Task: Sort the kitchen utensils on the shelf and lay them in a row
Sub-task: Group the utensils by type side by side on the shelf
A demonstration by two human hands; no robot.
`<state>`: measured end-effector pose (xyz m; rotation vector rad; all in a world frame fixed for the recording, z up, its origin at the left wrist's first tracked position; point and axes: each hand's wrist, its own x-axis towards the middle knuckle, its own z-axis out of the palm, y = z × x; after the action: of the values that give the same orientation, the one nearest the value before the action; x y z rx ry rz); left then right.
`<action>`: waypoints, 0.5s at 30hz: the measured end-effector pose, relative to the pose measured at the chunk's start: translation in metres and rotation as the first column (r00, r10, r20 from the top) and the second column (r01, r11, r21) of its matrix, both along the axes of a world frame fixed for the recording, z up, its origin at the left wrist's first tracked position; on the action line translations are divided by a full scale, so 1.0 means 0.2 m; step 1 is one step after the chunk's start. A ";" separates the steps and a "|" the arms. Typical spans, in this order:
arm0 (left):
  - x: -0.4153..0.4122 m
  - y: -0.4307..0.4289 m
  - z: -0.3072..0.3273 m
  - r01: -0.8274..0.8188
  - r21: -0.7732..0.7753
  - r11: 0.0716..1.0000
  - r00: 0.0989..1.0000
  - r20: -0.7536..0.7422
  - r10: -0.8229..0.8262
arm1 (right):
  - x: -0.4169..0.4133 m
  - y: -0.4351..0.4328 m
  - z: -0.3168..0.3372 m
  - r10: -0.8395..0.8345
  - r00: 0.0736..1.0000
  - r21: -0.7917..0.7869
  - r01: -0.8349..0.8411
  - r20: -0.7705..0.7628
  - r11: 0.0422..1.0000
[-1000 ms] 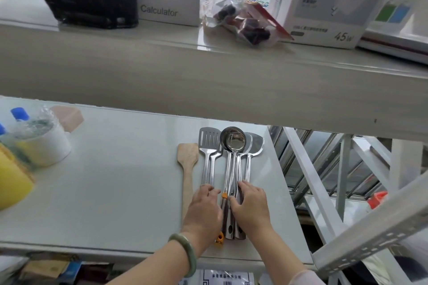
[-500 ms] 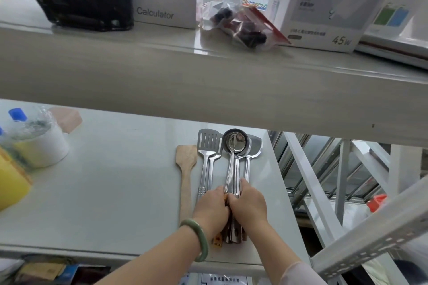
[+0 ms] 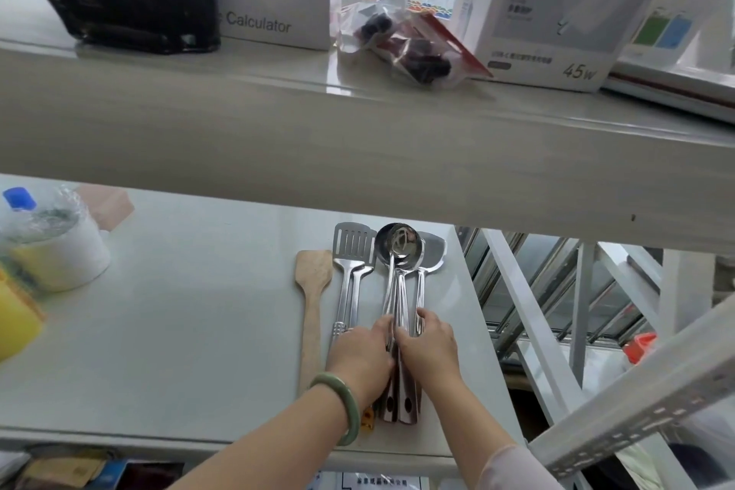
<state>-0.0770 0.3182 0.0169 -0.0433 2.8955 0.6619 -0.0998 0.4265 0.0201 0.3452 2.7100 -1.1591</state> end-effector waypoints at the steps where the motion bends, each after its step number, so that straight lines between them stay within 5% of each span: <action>1: 0.00 0.01 0.00 0.000 -0.055 0.999 1.000 -0.002 0.000 | -0.01 0.00 0.00 0.006 1.000 0.008 -0.006 0.011 1.000; 15: 0.01 -0.06 -0.08 -0.016 -0.217 0.976 1.000 0.000 0.016 | -0.06 -0.07 0.03 0.035 0.999 0.231 -0.043 0.040 0.972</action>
<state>-0.0748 0.3063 0.0007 -0.0946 2.9552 0.3448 -0.1112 0.4133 0.0266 0.3382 2.8119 -0.8193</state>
